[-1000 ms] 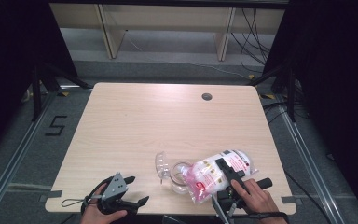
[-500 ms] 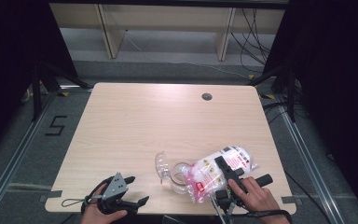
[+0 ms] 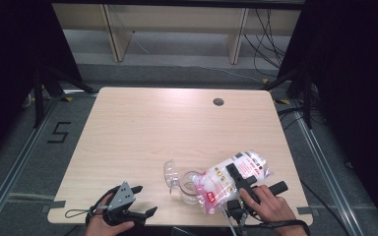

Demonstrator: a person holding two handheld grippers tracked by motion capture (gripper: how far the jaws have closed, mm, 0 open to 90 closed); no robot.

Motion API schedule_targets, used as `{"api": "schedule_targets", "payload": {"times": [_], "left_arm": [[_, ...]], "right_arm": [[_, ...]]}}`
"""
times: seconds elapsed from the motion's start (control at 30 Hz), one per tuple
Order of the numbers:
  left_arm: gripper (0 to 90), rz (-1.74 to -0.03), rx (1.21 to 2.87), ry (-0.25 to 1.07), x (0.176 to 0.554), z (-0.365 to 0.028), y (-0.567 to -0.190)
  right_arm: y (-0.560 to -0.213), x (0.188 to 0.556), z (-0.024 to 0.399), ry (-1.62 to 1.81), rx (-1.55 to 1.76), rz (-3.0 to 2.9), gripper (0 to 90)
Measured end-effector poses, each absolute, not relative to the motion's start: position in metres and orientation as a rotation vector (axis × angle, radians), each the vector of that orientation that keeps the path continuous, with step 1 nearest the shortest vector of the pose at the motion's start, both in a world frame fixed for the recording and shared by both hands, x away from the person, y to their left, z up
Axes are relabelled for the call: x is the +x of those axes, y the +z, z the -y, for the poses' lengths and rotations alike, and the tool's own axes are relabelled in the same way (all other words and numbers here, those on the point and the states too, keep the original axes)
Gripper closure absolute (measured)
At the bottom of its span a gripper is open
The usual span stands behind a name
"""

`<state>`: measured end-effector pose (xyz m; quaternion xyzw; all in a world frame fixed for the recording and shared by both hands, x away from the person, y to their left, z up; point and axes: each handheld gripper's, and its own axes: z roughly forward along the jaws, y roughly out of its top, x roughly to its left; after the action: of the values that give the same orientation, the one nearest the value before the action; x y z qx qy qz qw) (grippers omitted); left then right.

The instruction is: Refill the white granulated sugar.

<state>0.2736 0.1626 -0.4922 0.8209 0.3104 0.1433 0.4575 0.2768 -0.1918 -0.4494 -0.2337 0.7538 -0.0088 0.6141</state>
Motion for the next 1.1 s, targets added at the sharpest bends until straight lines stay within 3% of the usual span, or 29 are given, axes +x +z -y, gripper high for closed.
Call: {"api": "schedule_targets", "payload": {"times": [1.1], "left_arm": [[17.1, -0.769, 2.038, 0.36, 0.2752, -0.1639, -0.4931]], "right_arm": [[-0.4472, 0.2737, 0.1931, -0.033, -0.537, -1.744, 52.2]]}}
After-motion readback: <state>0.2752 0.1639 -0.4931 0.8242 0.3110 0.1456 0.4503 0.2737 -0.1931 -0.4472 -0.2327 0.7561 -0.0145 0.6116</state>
